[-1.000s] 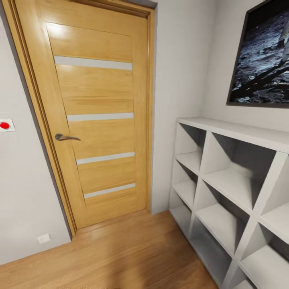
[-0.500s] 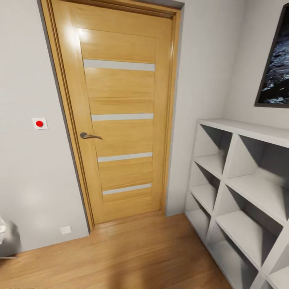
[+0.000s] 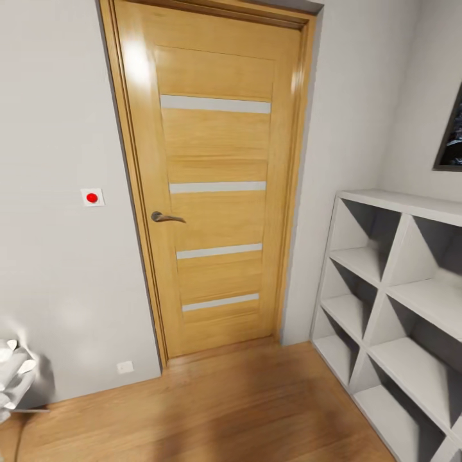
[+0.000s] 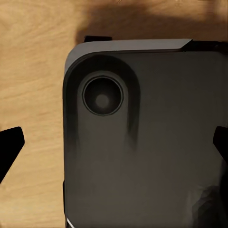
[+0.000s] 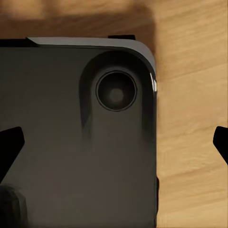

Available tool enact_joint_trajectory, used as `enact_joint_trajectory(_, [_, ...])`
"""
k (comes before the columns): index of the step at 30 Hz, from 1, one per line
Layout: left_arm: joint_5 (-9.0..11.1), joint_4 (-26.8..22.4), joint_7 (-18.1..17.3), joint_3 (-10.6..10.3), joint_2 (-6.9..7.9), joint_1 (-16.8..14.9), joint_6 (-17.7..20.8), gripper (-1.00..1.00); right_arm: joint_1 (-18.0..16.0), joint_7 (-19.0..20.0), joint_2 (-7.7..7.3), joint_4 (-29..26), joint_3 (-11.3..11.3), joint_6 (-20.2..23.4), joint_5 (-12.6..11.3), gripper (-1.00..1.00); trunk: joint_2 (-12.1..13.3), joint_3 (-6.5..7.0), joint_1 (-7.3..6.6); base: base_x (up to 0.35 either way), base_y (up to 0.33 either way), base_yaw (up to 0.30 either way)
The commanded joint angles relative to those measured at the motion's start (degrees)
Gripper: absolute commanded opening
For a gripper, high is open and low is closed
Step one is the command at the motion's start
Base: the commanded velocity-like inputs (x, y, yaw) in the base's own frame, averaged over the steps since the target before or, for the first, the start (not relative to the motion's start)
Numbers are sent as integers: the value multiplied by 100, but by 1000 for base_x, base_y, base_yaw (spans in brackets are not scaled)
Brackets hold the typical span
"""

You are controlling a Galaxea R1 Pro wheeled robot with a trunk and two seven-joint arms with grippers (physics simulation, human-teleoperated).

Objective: Attach the digital camera to the camera tripod in the bedroom.

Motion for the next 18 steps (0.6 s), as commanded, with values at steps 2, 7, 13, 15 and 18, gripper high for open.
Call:
enact_joint_trajectory(2, [15,-5,-6,5,-2,2,-9,100,-3,1,0,12,1,-38,-22,100,-3,-4,0,0,328,1])
enact_joint_trajectory(7, [15,-5,-6,-1,-3,1,-9,100,-3,-1,0,12,1,-47,-17,100,-3,-4,0,0,328,0])
enact_joint_trajectory(13, [15,-5,-6,-1,-3,2,-9,100,-3,-2,0,12,1,-43,-15,100,-3,-4,0,0,328,-69])
enact_joint_trajectory(15, [15,-5,-6,-2,-3,3,-9,100,-3,0,0,11,1,-42,-18,100,-3,-4,0,0,328,-182])
enact_joint_trajectory(18, [15,-5,-6,-2,-3,3,-9,100,-3,-3,0,9,1,-41,-21,100,-3,-4,0,0,328,-213])
